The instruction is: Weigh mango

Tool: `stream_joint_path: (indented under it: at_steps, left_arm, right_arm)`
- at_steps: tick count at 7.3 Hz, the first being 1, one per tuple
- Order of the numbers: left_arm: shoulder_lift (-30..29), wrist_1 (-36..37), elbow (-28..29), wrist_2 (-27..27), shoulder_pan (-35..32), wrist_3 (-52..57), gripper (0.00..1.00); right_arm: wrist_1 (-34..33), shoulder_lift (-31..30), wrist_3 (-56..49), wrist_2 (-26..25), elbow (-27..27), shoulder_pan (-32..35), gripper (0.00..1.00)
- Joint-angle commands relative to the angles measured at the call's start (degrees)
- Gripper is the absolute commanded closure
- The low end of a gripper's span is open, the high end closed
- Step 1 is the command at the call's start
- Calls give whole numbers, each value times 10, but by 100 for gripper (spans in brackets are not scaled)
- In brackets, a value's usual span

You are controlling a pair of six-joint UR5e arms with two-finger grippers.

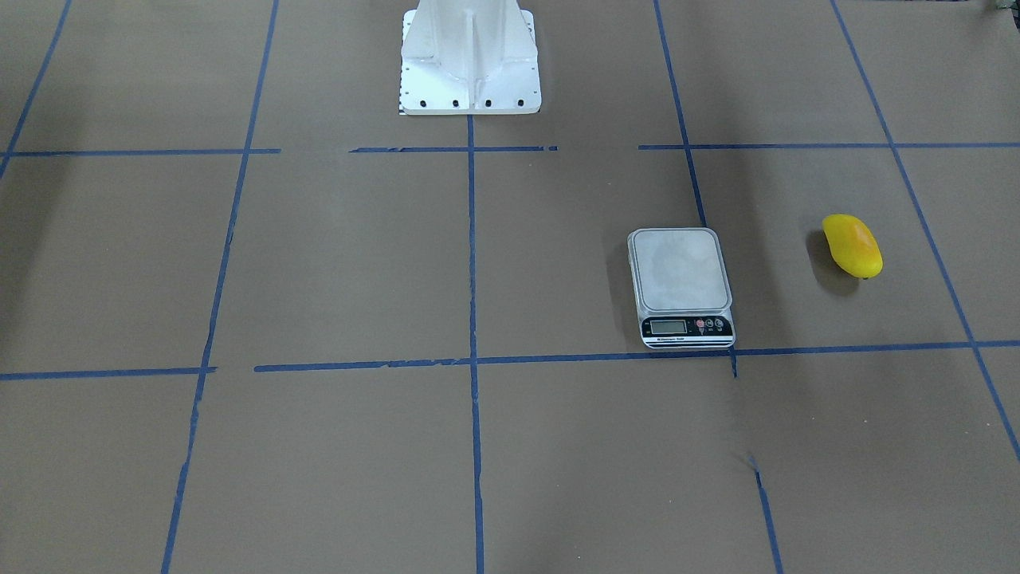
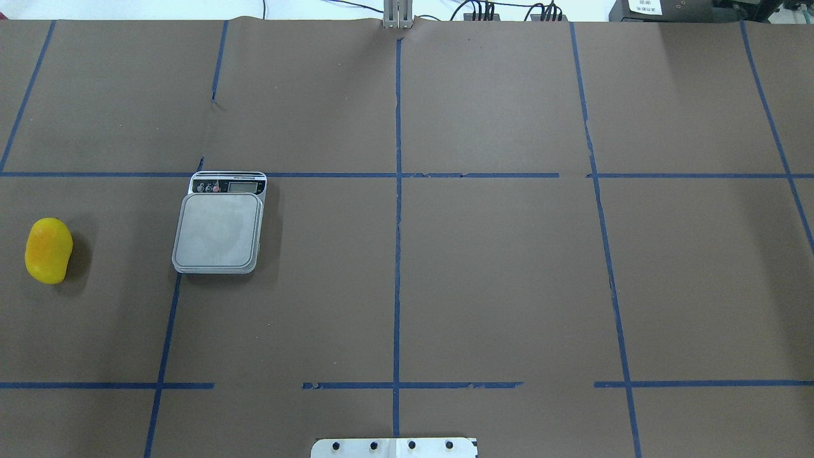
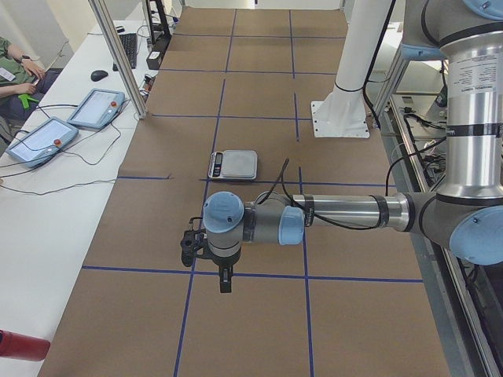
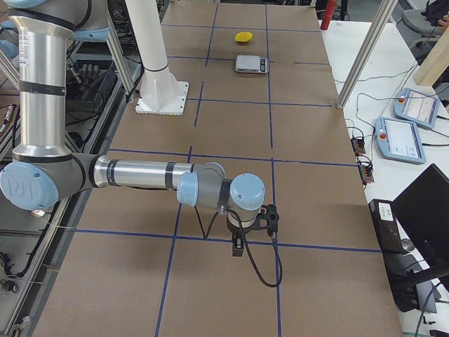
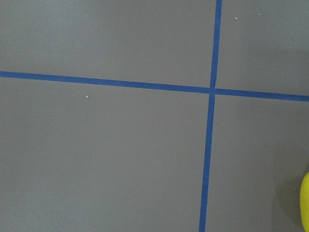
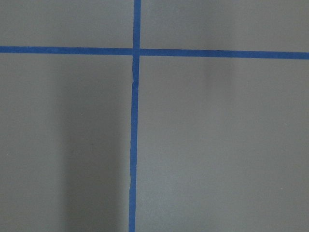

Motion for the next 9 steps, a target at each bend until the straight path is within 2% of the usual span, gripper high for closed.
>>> stream_joint_path:
  at_steps: [1,3,4,5,6,9]
  left_arm:
    - [-6,0,-1,0,10,1,0]
    - [-39,0,-9,9,69,-10,0]
    - [-39,-9,-22,5,92,-91,0]
    - [-39,-48,-34,6,150,-182,0]
    - [-38,-98,-35,7,180,-260,0]
    - [-31,-162,-24,9,258,-338,0]
  right_arm:
    - [0,0,0,0,0,0,0]
    - [0,0,0,0,0,0,0]
    - [1,0,0,0,0,0,0]
    - [0,0,0,0,0,0,0]
    - [0,-1,0,0,0,0,0]
    - [0,0,0,0,0,0,0]
